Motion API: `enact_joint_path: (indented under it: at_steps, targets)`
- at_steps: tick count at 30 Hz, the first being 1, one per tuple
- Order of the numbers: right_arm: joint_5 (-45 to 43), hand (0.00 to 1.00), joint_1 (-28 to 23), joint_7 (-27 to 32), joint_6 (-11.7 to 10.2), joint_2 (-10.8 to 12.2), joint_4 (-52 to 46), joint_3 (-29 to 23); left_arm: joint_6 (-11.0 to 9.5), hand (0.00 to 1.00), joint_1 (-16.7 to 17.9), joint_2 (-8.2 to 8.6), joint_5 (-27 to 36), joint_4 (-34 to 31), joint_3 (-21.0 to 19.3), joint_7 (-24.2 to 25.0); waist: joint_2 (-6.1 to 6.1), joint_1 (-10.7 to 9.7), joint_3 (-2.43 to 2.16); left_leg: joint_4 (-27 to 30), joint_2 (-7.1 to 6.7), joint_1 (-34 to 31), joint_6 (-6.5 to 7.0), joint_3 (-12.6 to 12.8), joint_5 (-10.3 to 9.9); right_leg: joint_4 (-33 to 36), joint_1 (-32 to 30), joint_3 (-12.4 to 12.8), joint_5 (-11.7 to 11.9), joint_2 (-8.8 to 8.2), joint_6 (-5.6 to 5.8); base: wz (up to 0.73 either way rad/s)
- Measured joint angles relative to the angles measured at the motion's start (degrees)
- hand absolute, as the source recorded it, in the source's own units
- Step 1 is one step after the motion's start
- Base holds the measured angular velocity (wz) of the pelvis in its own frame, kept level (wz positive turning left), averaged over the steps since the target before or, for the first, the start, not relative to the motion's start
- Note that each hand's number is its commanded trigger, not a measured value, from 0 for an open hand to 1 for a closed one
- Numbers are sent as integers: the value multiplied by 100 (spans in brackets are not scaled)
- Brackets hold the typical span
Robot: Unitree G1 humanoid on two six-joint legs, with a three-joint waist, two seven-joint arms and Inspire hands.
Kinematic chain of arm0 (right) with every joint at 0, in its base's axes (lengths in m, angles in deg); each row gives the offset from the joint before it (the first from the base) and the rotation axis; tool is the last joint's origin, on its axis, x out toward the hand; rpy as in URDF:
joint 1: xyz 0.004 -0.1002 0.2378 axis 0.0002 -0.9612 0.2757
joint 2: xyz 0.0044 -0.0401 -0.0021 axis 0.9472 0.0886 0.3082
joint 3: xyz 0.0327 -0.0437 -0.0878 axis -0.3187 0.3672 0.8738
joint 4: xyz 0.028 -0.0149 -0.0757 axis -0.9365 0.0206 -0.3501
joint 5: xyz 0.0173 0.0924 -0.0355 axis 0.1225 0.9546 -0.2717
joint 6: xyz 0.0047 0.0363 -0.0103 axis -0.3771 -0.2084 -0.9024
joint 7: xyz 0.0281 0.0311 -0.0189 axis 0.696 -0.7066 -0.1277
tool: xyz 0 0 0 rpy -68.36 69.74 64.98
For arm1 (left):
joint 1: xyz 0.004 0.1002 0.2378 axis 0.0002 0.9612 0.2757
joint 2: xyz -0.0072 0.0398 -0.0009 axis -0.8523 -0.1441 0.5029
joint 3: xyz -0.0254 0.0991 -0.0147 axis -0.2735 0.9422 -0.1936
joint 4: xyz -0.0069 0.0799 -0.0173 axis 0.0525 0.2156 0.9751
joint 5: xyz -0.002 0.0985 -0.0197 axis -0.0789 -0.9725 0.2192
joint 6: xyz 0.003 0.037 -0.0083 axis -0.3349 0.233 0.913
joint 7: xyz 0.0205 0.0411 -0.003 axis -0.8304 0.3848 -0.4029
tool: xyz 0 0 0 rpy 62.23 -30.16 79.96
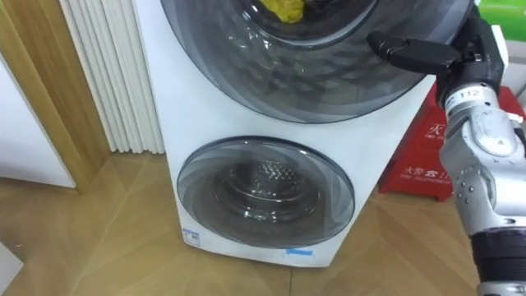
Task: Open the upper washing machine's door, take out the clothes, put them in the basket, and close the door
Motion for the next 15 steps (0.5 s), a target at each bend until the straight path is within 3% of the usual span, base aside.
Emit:
enact_joint_path:
  at_steps: [7, 12, 15]
  targets:
    - [-288, 0, -114, 107, 14, 2, -500, 150, 54, 0, -1, -19, 62, 62, 95, -2, 51, 16, 18, -3, 2, -20, 0, 78, 0, -7, -79, 136, 0, 9, 0, -11]
    - [-608, 0, -903, 136, 8, 178, -1851, 268, -6, 0, -7, -25, 72, 161, 254, -1, 157, 64, 11, -8, 12, 72, 0, 149, 0, 1, -99, 358, 6, 35, -10, -31]
    - [-639, 0, -1648, 97, -176, 502, -2717, 381, -22, 0, -36, -41, 74, 245, 392, -22, 245, -17, 9, -26, 25, 195, -1, 164, -1, -1, 14, 353, 11, 41, -19, -11]
